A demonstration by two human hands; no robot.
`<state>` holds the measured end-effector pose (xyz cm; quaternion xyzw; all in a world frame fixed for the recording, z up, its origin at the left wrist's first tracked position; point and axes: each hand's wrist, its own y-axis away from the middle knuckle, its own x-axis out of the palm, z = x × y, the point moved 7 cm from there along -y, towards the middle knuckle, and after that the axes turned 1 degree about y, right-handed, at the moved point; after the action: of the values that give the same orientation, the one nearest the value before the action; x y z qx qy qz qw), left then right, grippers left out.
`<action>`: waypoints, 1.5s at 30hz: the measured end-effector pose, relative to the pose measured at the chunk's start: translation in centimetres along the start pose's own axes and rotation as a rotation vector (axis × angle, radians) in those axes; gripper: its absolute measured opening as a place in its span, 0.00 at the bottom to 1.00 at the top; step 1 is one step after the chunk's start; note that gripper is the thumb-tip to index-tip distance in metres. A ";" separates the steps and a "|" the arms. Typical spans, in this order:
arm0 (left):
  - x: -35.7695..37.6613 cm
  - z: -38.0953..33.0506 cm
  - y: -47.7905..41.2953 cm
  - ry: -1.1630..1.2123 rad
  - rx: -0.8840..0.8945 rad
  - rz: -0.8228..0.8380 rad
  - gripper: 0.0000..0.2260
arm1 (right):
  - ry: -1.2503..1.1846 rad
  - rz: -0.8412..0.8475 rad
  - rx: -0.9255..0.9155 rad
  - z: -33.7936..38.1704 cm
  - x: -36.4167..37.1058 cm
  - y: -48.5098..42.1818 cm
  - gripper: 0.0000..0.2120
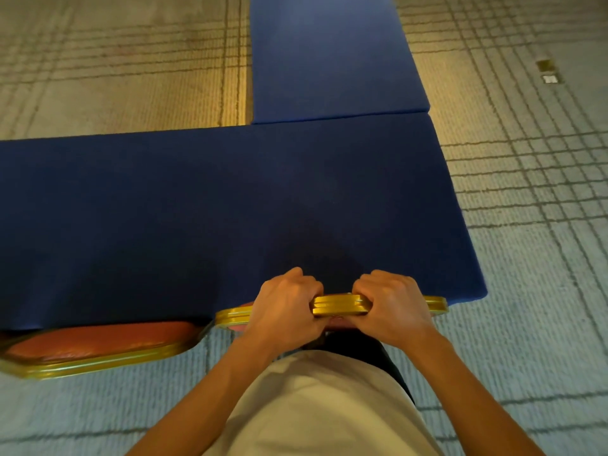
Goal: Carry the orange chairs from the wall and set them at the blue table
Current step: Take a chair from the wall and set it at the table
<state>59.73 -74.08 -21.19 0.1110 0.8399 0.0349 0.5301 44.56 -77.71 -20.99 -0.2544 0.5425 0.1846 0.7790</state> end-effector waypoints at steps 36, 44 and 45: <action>11.9 -3.6 14.9 0.003 0.067 -0.037 0.11 | -0.020 0.561 0.135 4.5 4.6 17.4 0.24; 15.0 -4.6 18.3 0.006 0.021 0.004 0.08 | -0.043 0.626 0.042 6.0 5.2 21.6 0.22; 15.4 -4.6 18.7 0.006 0.018 0.013 0.09 | -0.042 0.632 0.041 6.0 5.4 22.2 0.21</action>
<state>52.00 -52.20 -29.52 0.1211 0.8409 0.0313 0.5265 38.47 -56.26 -28.74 -0.0536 0.5819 0.4120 0.6991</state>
